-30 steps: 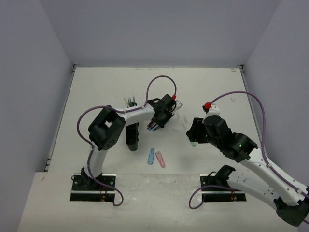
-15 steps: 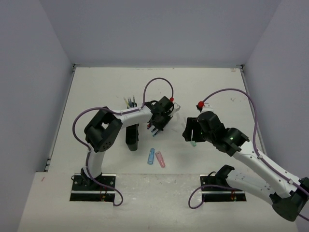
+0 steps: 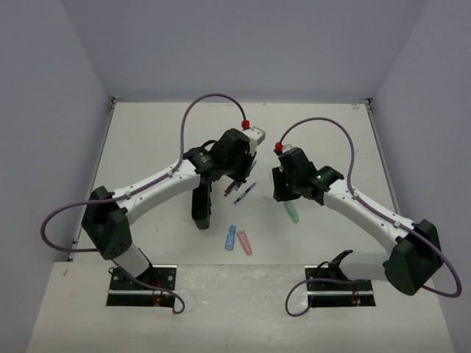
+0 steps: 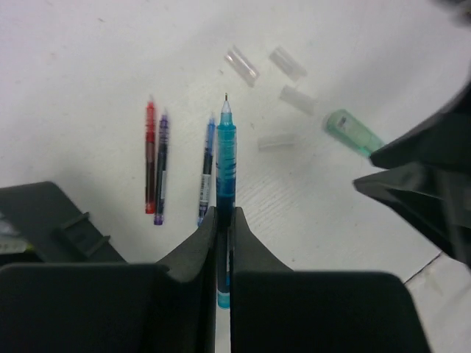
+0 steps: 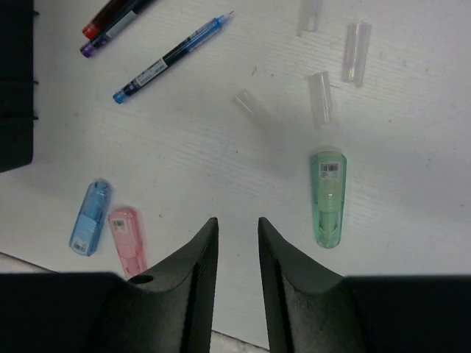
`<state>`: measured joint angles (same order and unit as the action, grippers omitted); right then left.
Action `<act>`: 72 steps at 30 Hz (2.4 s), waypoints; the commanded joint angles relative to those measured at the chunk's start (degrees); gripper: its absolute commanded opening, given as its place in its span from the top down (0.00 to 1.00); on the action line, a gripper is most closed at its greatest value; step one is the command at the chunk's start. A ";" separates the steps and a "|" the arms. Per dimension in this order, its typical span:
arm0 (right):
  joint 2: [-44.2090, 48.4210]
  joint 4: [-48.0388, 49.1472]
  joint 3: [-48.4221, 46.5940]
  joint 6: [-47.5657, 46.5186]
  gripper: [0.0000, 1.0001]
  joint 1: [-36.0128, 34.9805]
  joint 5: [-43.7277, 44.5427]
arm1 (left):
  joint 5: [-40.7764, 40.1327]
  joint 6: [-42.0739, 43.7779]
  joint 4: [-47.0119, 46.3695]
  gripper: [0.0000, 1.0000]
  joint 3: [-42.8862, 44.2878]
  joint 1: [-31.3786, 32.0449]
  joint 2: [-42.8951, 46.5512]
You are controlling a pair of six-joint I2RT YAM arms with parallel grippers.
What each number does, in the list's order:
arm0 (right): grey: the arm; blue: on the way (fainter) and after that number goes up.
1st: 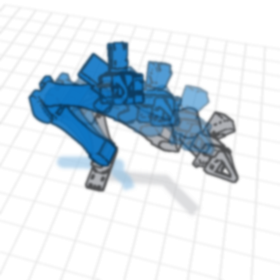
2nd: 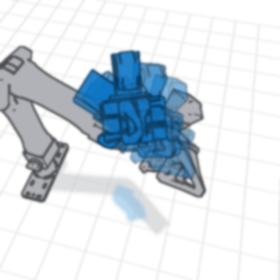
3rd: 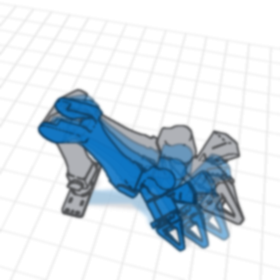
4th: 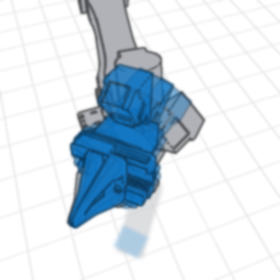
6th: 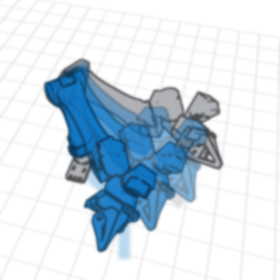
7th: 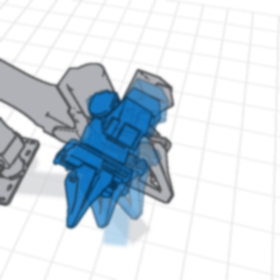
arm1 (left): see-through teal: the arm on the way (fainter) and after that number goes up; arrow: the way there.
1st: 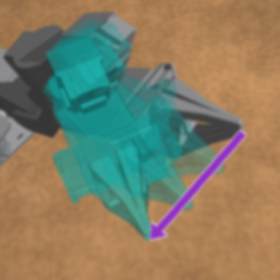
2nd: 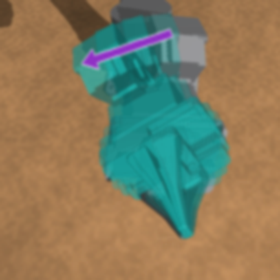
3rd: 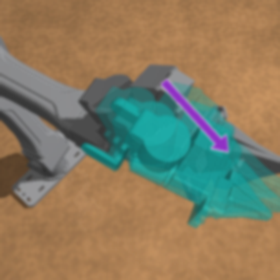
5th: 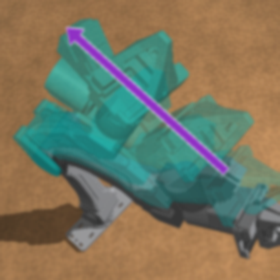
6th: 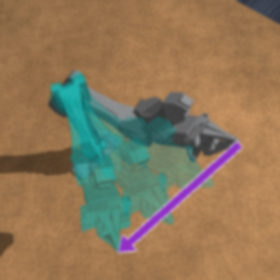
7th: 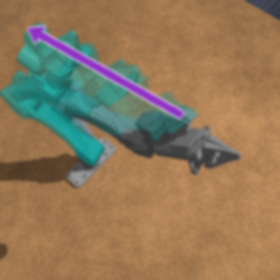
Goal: Sort the stationery into containers
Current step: Pick up the pen from the center of the board, then close the pen cap on the pen.
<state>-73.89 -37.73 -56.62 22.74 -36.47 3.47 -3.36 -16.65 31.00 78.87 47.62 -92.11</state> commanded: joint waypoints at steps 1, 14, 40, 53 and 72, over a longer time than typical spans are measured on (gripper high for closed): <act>-7.42 2.61 -6.70 -9.39 0.70 0.08 -0.90 | -12.38 -9.76 2.36 1.00 -2.68 -2.80 12.62; -27.07 4.77 -13.07 -17.34 0.64 -0.05 3.95 | -5.59 -7.13 -0.48 1.00 -11.01 -5.42 28.21; -35.75 3.10 -12.62 -15.58 0.68 -1.41 0.92 | -1.38 -4.35 0.03 1.00 -15.41 -5.41 32.09; -36.11 0.66 -12.92 -13.64 0.68 -0.90 -0.05 | 0.06 -4.25 -0.32 1.00 -15.67 -5.42 31.38; -37.41 -2.82 -12.47 -14.53 0.72 0.35 -0.57 | 2.04 -4.27 -1.02 1.00 -15.76 -5.26 30.34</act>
<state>-108.47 -36.85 -71.02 9.04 -36.32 3.57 -2.66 -22.72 31.85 63.83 42.19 -61.78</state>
